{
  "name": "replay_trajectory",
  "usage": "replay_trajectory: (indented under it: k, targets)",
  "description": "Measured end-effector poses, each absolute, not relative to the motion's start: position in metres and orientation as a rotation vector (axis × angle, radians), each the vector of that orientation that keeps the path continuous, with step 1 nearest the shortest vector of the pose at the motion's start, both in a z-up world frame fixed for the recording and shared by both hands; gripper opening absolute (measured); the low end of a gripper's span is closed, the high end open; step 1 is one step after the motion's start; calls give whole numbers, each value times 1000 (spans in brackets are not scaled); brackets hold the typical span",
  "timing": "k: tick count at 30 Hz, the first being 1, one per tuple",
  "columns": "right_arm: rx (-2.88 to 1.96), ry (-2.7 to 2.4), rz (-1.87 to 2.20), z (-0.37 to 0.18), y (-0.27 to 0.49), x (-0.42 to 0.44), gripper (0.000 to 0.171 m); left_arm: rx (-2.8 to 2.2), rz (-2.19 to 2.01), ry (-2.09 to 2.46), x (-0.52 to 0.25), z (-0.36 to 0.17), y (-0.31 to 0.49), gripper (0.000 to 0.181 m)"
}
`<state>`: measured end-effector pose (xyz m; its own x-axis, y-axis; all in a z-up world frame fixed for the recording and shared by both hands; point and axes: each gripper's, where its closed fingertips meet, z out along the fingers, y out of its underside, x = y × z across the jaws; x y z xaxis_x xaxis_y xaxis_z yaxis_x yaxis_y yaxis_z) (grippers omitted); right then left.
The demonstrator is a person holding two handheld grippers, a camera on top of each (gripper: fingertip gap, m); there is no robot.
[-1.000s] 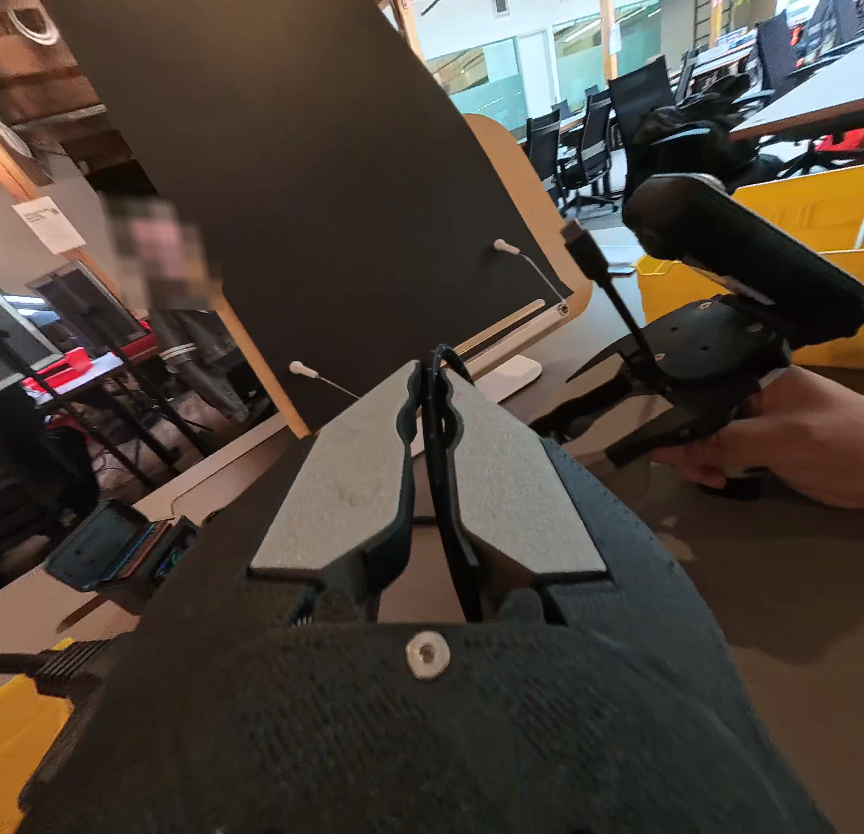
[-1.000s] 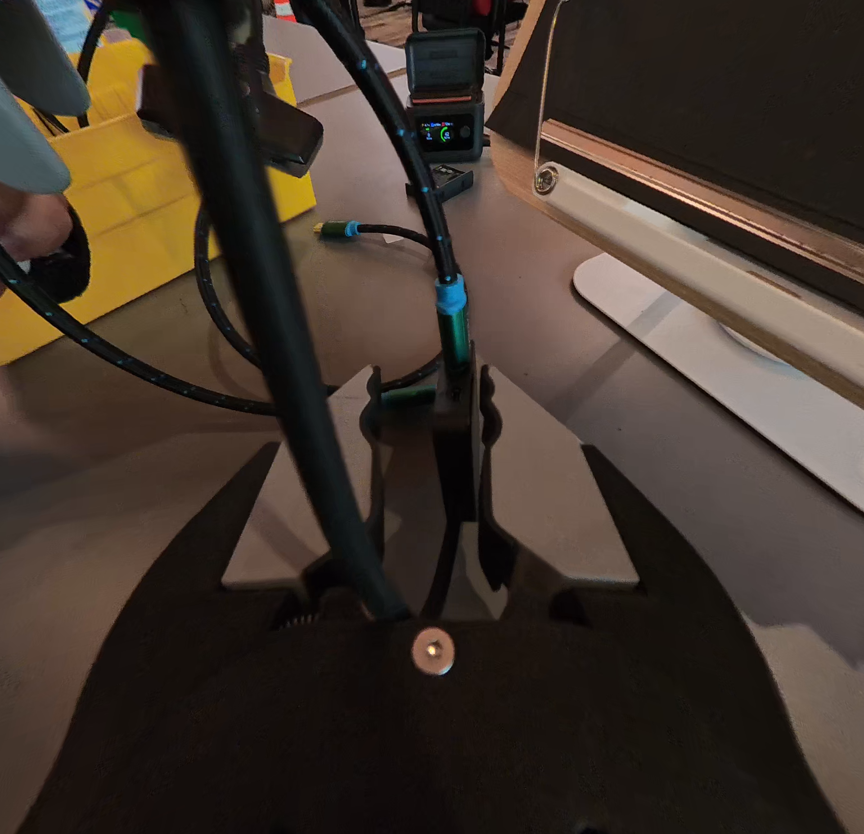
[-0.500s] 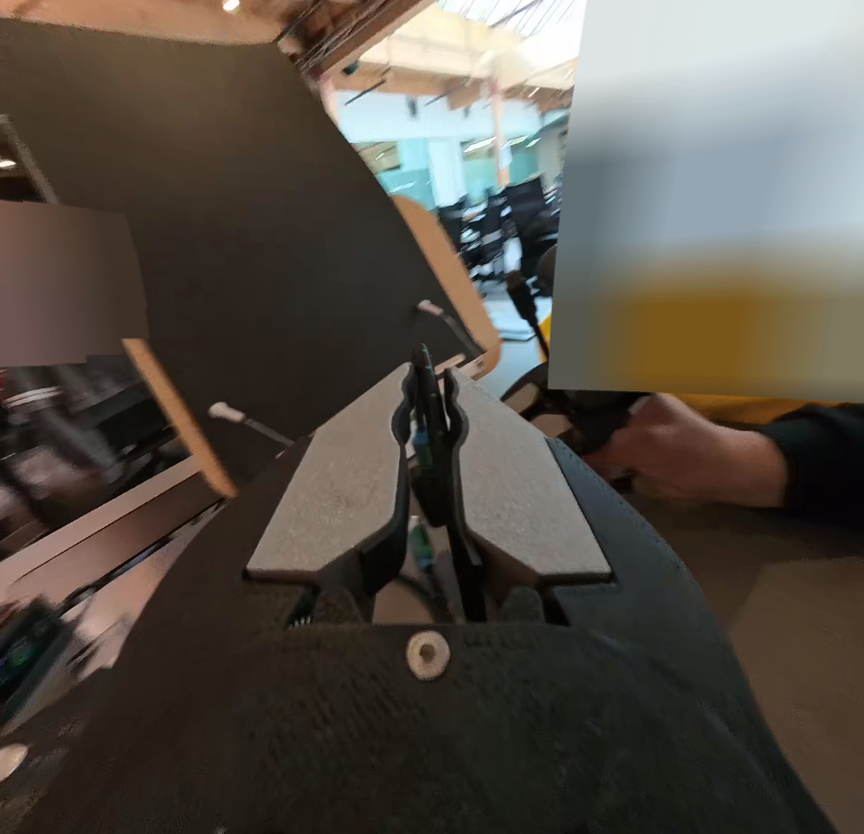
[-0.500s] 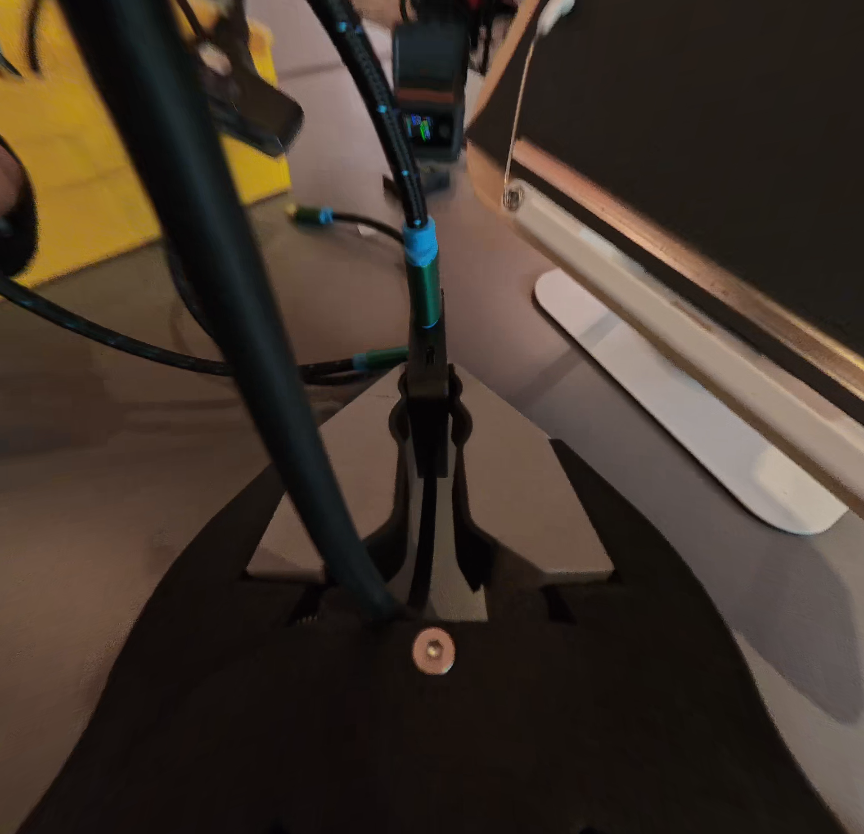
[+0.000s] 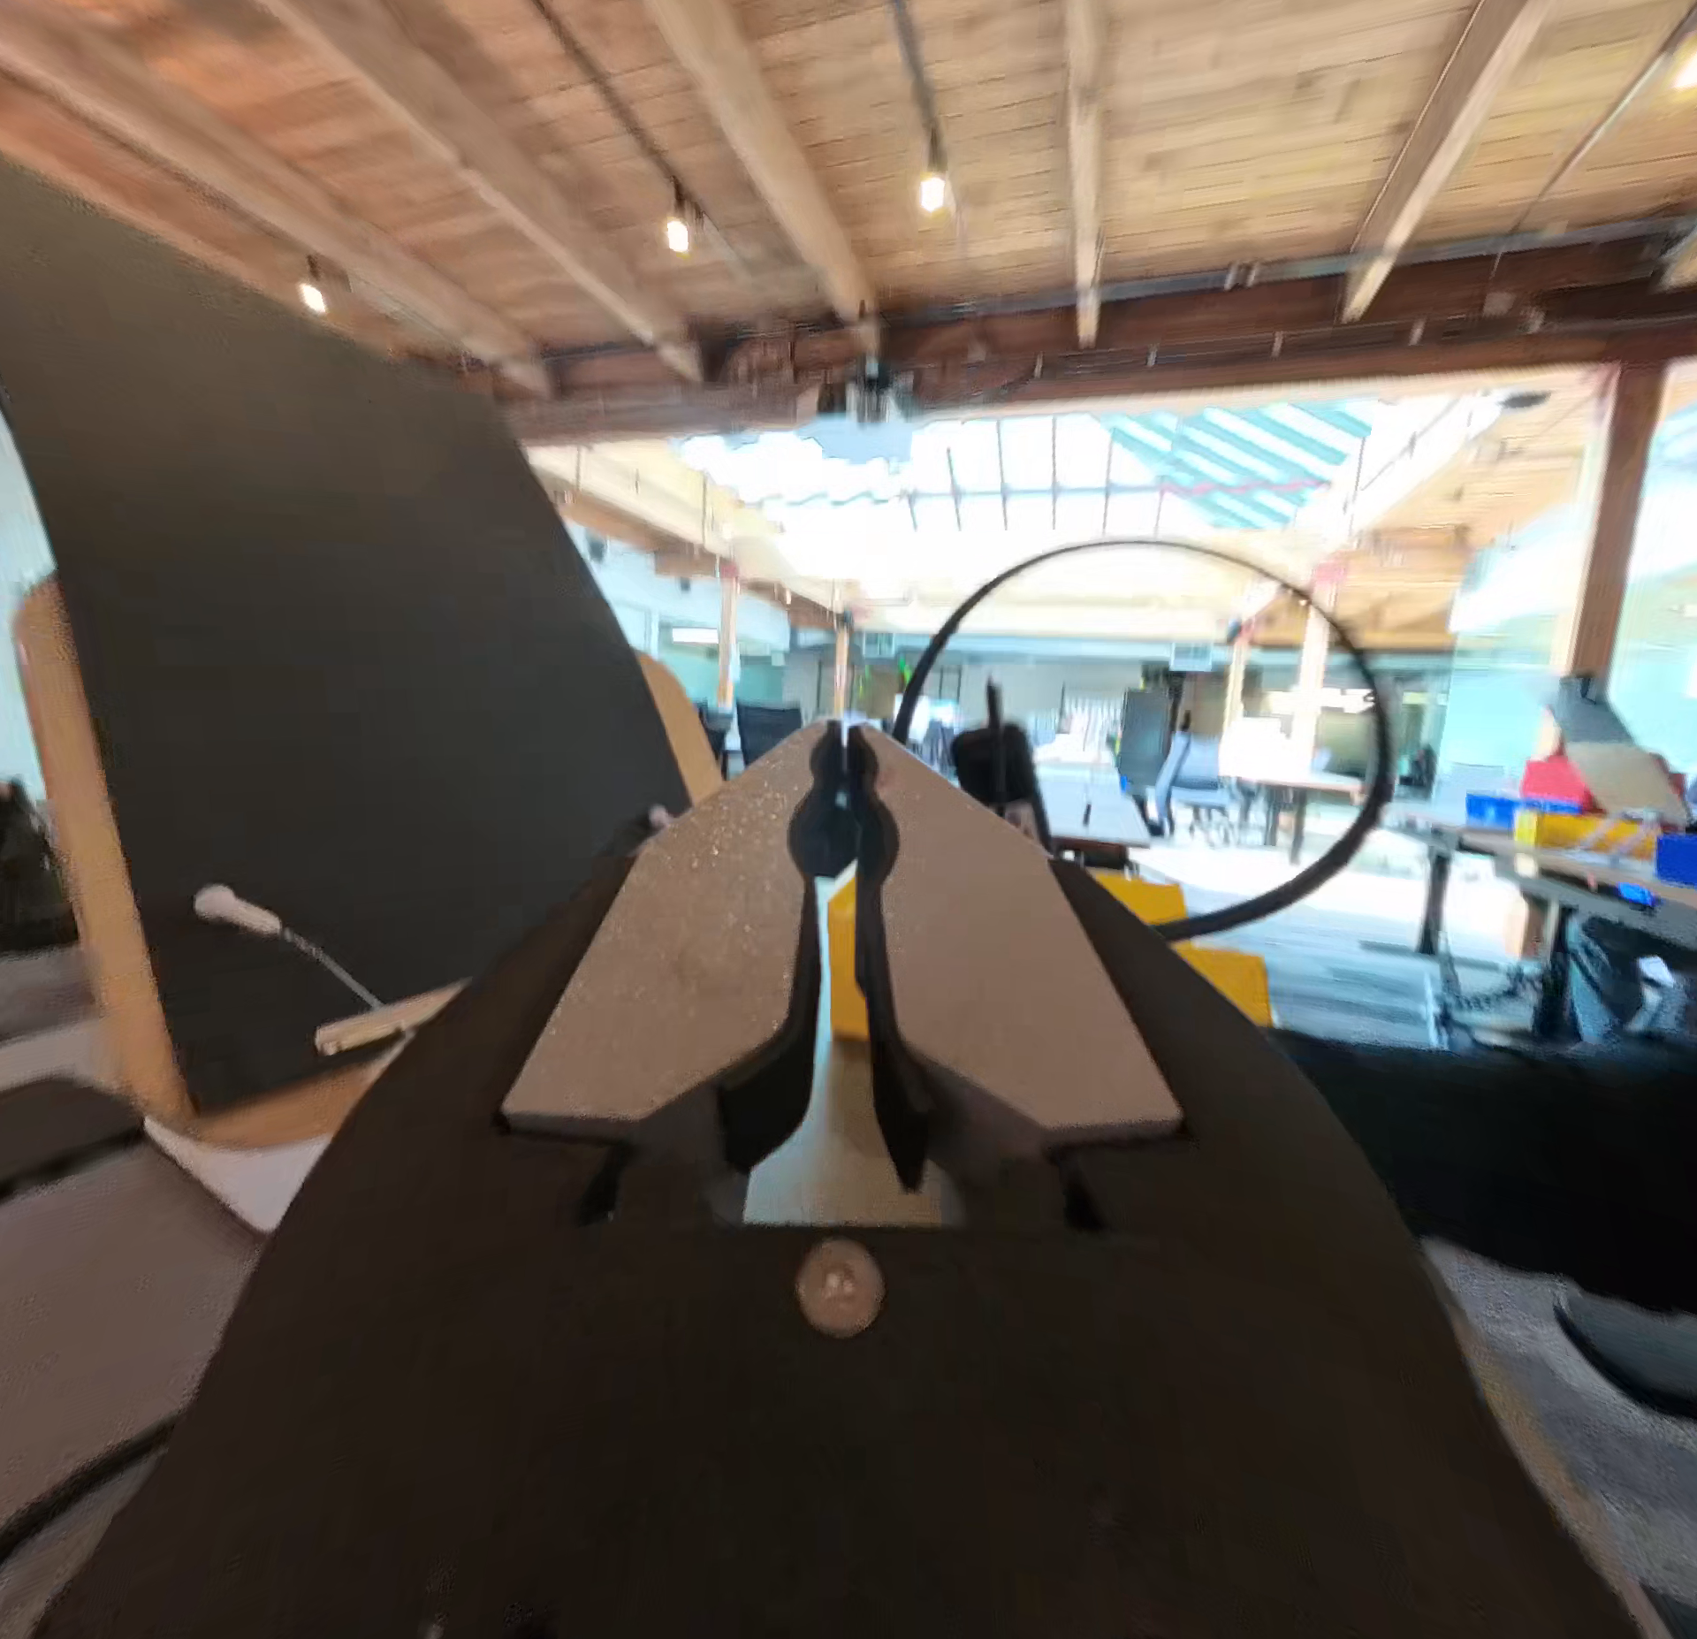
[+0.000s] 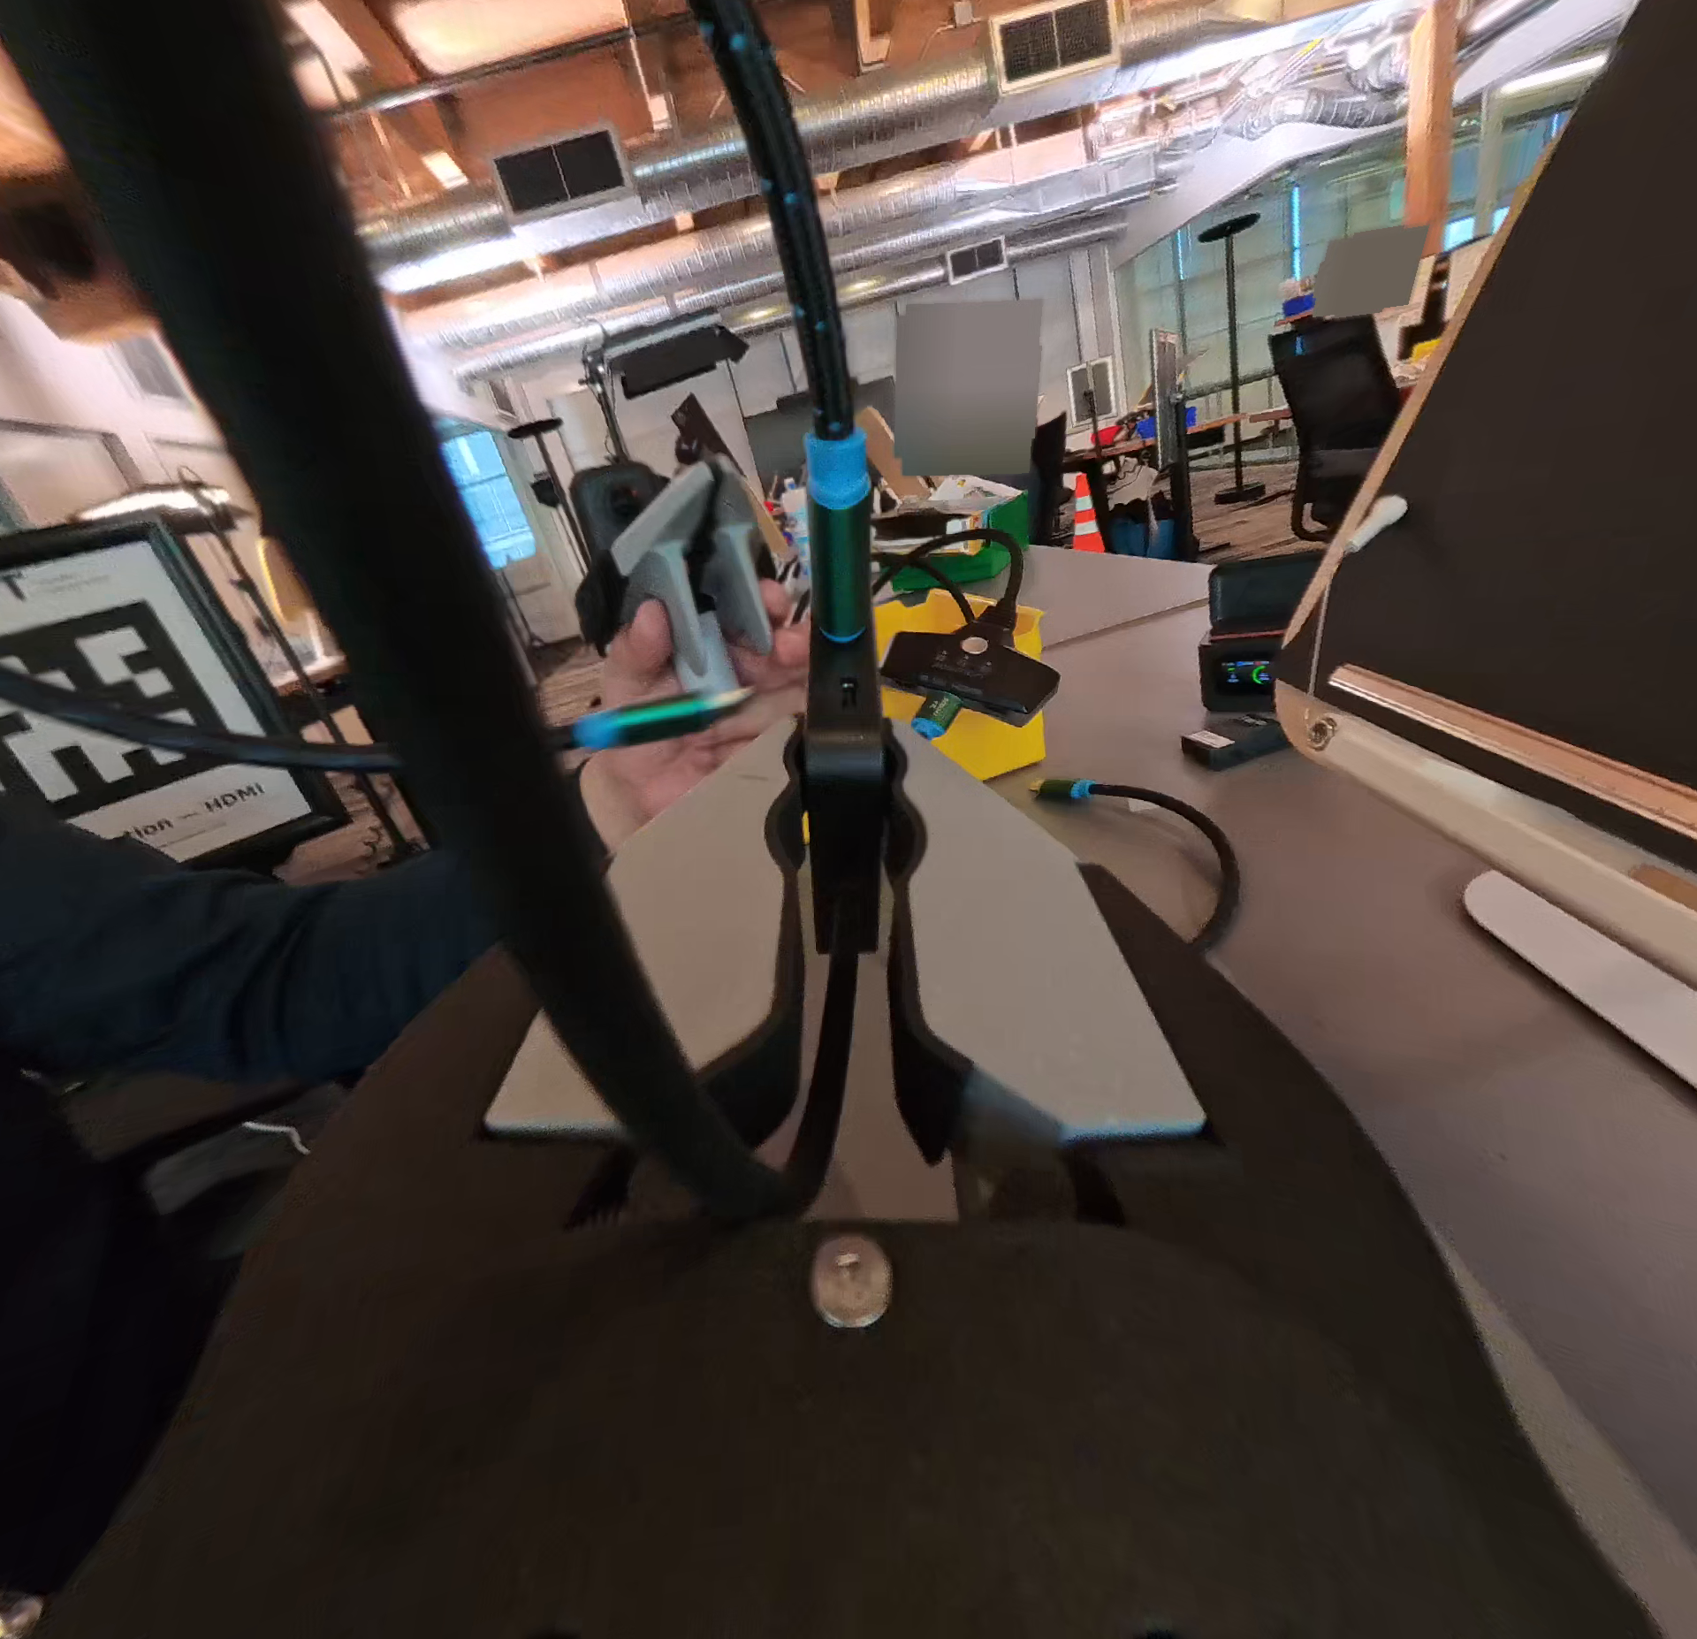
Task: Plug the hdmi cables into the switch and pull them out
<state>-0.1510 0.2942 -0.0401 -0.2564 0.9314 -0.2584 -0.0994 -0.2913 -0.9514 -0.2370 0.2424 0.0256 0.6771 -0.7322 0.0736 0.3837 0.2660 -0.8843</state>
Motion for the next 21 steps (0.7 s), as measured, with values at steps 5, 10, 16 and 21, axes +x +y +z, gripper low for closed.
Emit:
replay_trajectory:
  k: [5, 10, 16, 21]
  targets:
    - [-1178, -1256, 1603, -52, 281, -159, 11, -1414, -829, 593, -194, -34, 265, 49]
    - [-1223, -1384, 1599, -75, 269, -179, 11, -1476, -872, 669, -175, -55, 266, 42]
    - [-1224, -1498, 1655, -93, 256, -190, 12, -1574, -858, 764, -165, -79, 267, 21]
    - [-1178, -1528, 1749, -90, 252, -183, 11, -1570, -901, 765, -160, -78, 264, 23]
